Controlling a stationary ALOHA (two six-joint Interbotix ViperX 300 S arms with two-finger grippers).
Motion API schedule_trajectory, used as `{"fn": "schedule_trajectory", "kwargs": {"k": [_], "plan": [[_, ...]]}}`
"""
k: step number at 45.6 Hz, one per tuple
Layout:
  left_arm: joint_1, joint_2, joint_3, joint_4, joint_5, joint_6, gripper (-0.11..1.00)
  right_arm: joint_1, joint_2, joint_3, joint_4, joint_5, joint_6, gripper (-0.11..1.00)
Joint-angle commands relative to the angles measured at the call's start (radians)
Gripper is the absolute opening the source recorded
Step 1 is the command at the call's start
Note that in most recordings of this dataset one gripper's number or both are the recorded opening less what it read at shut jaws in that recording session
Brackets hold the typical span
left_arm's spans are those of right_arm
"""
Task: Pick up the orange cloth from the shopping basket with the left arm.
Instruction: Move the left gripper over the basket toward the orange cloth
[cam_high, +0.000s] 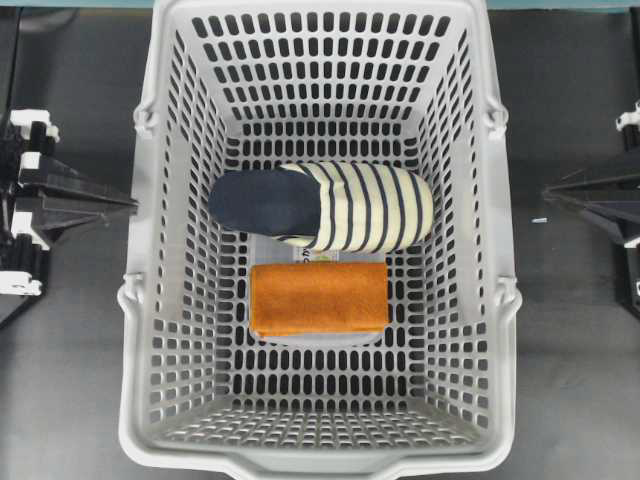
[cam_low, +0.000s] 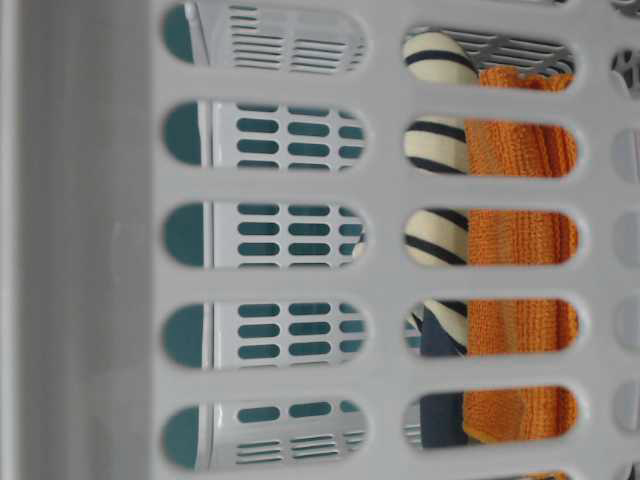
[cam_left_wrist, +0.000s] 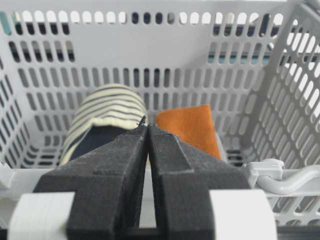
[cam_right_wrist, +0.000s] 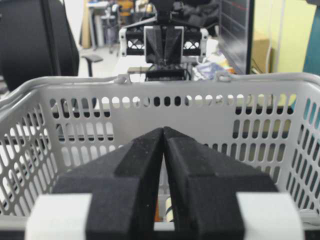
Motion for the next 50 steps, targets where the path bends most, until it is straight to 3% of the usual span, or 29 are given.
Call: {"fn": "schedule_trajectory", "kwargs": {"k": [1,9,17,27,37,39,43,50], "plan": [[-0.009,0.014,-0.051,0.040,0.029,-0.031,0.06,0.009,0.014,-0.005,0.002,-0.002,0.009,0.00],[-0.012,0.067,-0.147,0.041,0.201,-0.095,0.01,0.026,0.014,0.000,0.015,0.109,0.052,0.00],[-0.028,0.141,-0.287,0.043,0.388,-0.095,0.01,0.029,-0.008,-0.003,0.015,0.186,0.110,0.00],[-0.044,0.268,-0.465,0.041,0.589,-0.092,0.01,0.028,-0.014,-0.005,0.015,0.222,0.109,0.00],[-0.063,0.428,-0.607,0.043,0.716,-0.071,0.01,0.028,-0.015,-0.015,0.014,0.238,0.106,0.00],[-0.066,0.462,-0.637,0.043,0.736,-0.061,0.01,0.028,-0.015,-0.017,0.014,0.239,0.106,0.03],[-0.063,0.511,-0.678,0.043,0.764,-0.054,0.01,0.028,-0.015,-0.018,0.012,0.244,0.101,0.22],[-0.060,0.581,-0.744,0.043,0.819,-0.069,0.01,0.032,-0.018,-0.018,0.012,0.282,0.106,0.66]]}}
